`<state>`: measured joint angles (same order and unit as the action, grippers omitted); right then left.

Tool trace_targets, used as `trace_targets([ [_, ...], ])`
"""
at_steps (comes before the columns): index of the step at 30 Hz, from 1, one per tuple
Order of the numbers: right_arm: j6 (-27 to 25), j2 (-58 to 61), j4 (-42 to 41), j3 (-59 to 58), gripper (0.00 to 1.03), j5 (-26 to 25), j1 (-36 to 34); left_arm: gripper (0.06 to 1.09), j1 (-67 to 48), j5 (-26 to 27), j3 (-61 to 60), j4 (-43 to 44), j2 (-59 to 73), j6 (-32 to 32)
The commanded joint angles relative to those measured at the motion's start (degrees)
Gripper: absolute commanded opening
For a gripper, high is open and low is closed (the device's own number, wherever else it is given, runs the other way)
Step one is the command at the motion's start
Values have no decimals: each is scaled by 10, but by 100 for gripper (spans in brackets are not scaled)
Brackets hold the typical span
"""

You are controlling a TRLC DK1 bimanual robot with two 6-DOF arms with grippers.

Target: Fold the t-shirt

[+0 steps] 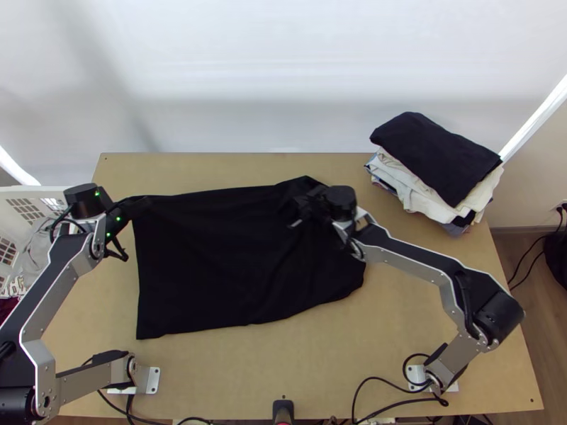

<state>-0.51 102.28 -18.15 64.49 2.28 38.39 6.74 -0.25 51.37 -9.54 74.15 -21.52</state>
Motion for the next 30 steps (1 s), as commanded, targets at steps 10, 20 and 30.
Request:
trace_targets([
  [10, -41, -23, -19, 35, 77, -33, 30, 9, 16, 1, -24, 4, -27, -12],
  [20, -77, -131, -4, 31, 86, -12, -65, 9, 13, 2, -18, 11, -16, -12],
  [30, -145, -82, 108, 27, 86, 99, -160, 9, 2, 2, -13, 13, -10, -13],
])
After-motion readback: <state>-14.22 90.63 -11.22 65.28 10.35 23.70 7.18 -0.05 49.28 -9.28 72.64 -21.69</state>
